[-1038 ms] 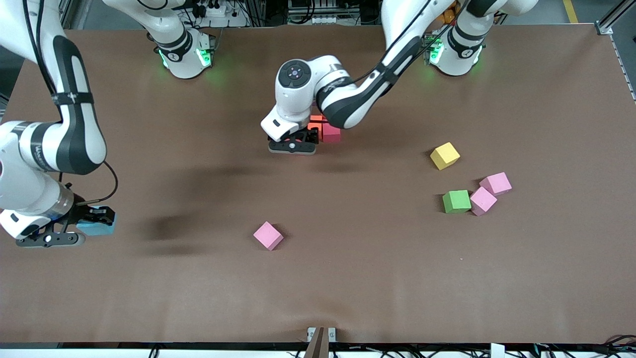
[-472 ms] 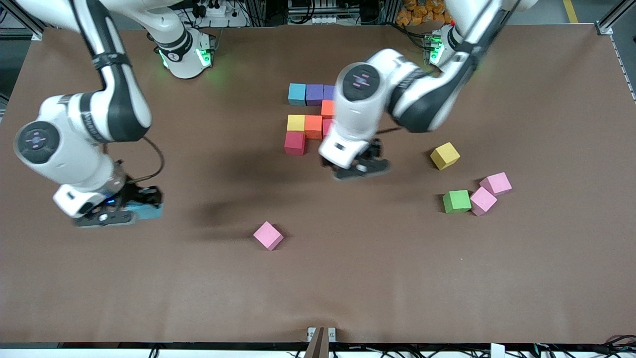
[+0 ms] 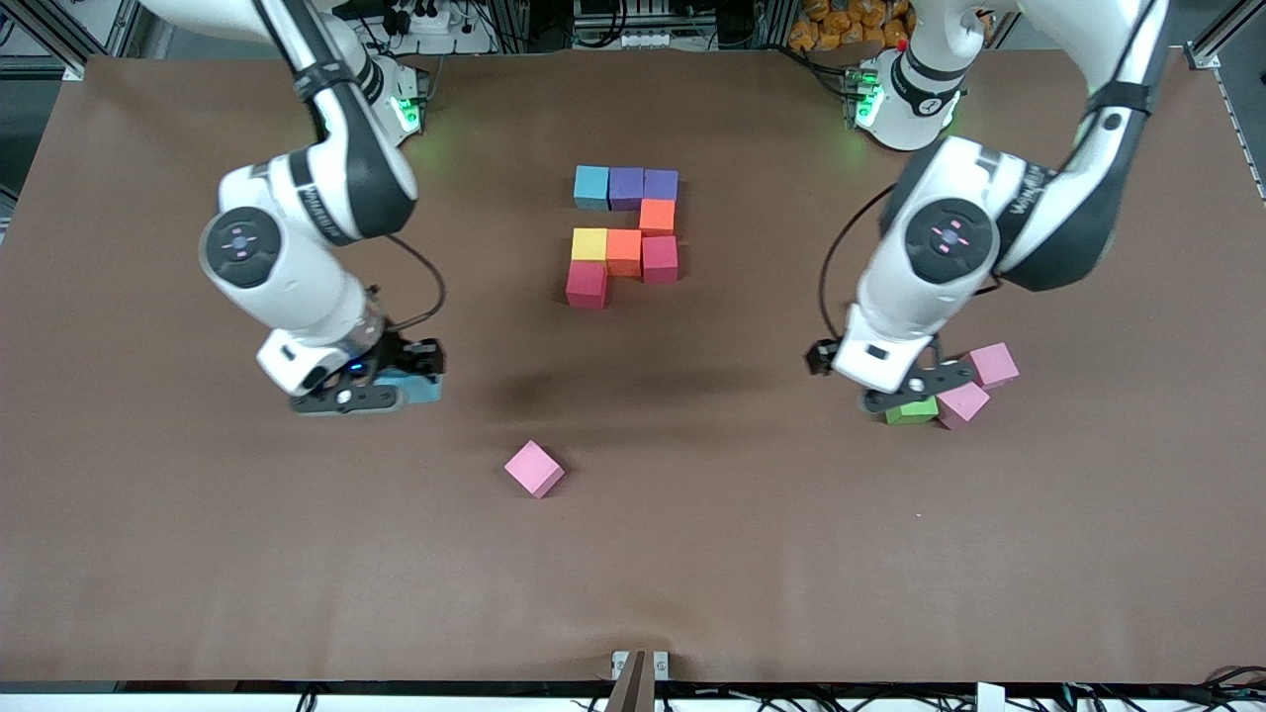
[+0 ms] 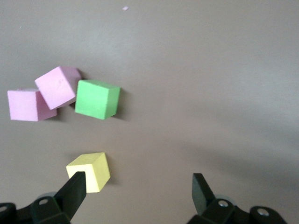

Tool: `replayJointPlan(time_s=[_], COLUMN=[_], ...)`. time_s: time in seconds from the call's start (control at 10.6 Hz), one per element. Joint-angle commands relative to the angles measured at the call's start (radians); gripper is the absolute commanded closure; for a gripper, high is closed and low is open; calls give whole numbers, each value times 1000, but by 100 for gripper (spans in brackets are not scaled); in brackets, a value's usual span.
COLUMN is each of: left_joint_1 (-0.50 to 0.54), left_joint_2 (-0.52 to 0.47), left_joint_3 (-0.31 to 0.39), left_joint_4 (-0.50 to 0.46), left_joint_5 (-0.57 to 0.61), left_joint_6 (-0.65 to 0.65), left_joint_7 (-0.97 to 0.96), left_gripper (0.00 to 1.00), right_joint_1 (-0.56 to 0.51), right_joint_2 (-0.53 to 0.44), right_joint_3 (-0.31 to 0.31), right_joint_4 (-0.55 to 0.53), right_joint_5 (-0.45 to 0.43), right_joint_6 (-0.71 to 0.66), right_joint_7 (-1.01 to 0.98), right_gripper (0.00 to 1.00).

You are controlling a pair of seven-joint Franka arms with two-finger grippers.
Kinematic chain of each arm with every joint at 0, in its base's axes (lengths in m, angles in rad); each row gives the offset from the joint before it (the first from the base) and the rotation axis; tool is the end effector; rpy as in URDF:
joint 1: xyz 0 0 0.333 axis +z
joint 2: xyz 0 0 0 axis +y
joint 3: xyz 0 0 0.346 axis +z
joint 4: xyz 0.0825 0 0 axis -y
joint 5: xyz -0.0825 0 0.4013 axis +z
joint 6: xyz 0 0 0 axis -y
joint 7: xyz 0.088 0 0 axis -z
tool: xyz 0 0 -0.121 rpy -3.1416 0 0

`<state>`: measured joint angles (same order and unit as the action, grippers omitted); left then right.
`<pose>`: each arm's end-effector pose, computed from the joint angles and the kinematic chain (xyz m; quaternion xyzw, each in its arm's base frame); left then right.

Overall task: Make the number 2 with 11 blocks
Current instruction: 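Carry the cyan block to the figure while the left gripper descends on yellow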

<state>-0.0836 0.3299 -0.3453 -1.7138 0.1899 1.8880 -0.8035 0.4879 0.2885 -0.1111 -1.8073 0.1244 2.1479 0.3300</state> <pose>0.6079 -0.2389 0.4021 -0.9851 -0.1554 0.0355 0.0651 0.6098 0.2538 0.3965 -0.9989 0.0064 -0.0127 0.0444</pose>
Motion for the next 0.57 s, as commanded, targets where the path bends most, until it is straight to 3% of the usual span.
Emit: replayJointPlan(time_s=[0.0,0.19,0.47], left_joint_1=[106,174,266], left_joint_2=[-55,-116,-112], left_joint_3=[-11,-11,-12], left_joint_4=[-110,-199,-284], left_joint_5=[-24,-24,-32], left_joint_6=[2,42,103], left_joint_7=[6,4,-5], left_gripper=[0,0,0], right_joint_1=[101,170,242], right_joint_2=[46,98,197], right_joint_3=[-9,-9,-16], right_joint_4=[-12,-3,68], right_joint_5=[65,107,104], right_joint_6=[70,89,84], right_joint_7=[175,225,273], right_gripper=[61,61,62])
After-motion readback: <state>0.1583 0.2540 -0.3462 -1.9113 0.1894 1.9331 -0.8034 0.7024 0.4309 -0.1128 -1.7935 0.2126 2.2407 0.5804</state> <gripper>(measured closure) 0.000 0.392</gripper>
